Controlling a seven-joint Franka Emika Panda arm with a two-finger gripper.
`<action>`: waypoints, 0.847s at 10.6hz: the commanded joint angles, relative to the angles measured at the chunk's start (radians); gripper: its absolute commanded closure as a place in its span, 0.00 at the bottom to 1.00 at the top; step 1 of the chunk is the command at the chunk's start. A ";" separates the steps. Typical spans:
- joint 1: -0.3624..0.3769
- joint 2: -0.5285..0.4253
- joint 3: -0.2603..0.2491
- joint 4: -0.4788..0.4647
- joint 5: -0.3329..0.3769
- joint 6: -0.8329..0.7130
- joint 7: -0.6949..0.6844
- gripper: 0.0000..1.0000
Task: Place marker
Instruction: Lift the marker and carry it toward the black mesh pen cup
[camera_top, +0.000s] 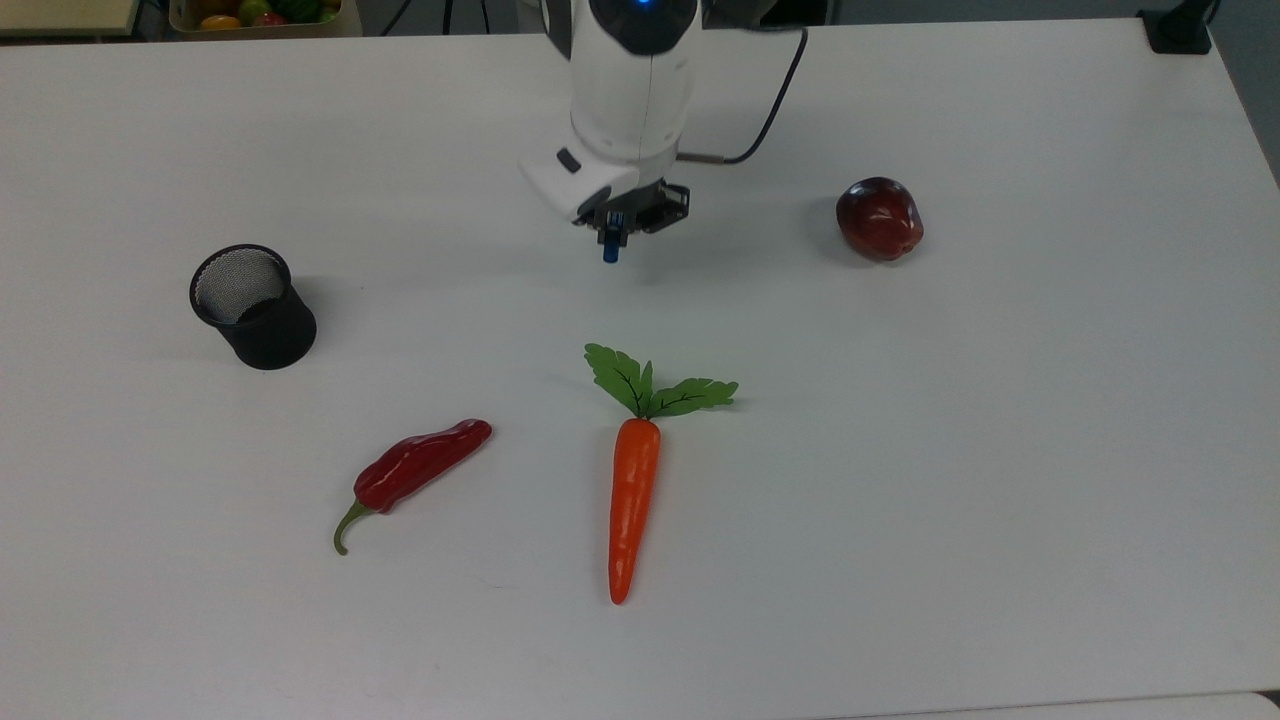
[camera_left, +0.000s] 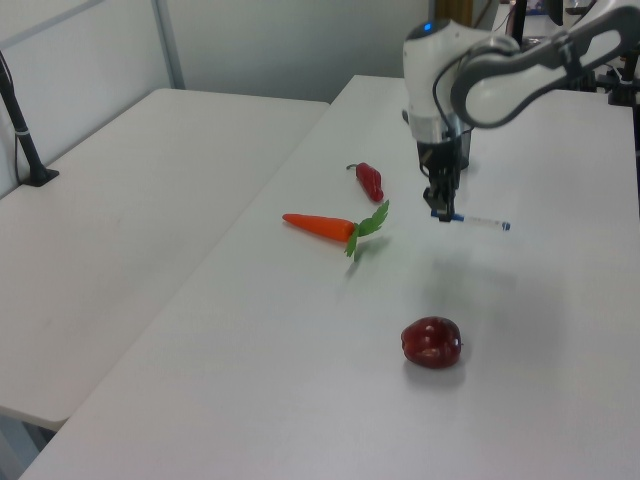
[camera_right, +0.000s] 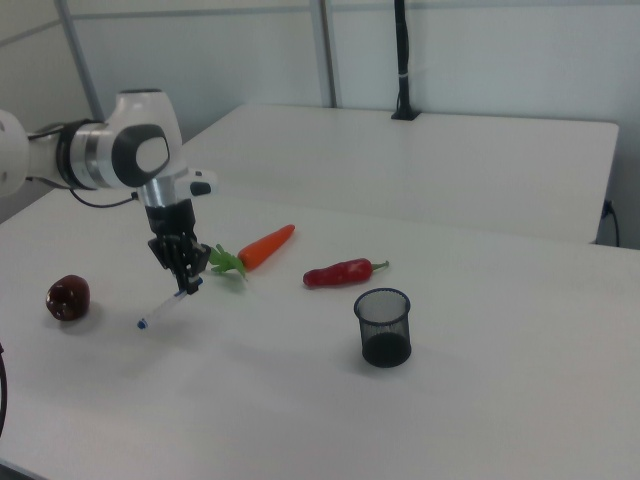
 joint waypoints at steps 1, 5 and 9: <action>-0.003 -0.050 0.002 0.123 0.018 -0.174 0.025 0.84; -0.159 -0.047 -0.015 0.261 0.002 -0.200 -0.063 0.84; -0.354 -0.029 -0.019 0.292 -0.003 0.031 -0.211 0.84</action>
